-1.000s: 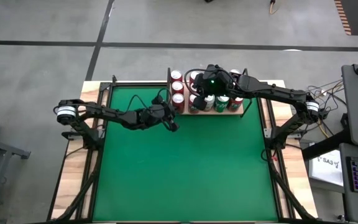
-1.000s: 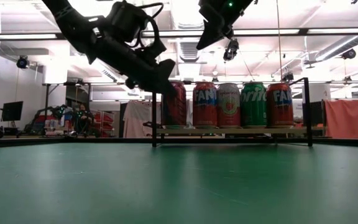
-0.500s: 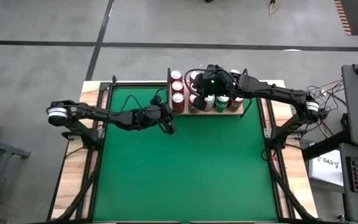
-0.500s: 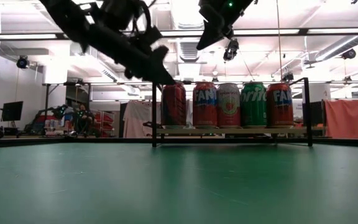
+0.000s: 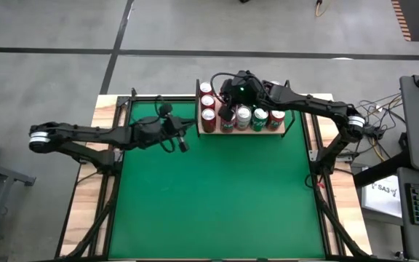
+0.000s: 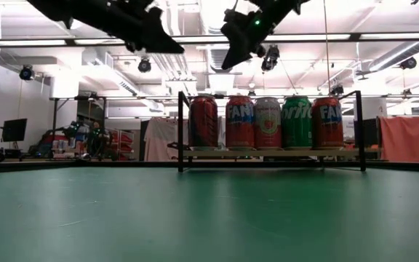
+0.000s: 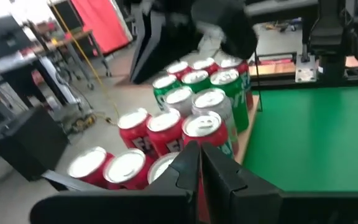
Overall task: Place canned beverage on shelf
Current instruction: Adjust the soda cans on the shelf
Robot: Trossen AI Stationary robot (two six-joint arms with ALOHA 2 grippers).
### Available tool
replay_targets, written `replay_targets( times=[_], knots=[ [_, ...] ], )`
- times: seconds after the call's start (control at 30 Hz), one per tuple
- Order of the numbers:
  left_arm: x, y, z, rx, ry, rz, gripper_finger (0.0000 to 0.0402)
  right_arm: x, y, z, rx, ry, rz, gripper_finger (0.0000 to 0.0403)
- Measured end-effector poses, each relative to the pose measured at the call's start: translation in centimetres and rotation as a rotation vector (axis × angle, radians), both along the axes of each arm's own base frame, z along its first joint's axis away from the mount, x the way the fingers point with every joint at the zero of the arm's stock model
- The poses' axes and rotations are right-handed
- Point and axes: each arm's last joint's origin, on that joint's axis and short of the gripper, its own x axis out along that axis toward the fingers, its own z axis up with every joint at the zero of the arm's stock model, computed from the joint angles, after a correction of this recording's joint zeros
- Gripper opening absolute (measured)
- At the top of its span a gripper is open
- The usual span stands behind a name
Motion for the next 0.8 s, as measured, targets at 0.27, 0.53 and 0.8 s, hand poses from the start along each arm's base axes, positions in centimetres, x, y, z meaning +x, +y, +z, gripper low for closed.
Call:
replay_targets(
  times=[0.27, 0.53, 0.8],
  knots=[
    [-2.5, -0.1, 1.3, 0.064, -0.049, 0.000, 0.0000, 2.6, -2.6, 0.1, 0.000, -0.061, 0.046, 0.0009],
    [-3.4, -0.2, 1.2, 0.069, -0.057, 0.007, 0.0000, 4.4, -6.2, -0.3, 0.026, 0.075, 0.013, 0.0009],
    [-4.3, -0.2, 1.4, 0.160, -0.030, 0.005, 0.0000, 2.3, -9.9, -0.4, 0.153, 0.251, -0.108, 0.0009]
  ],
)
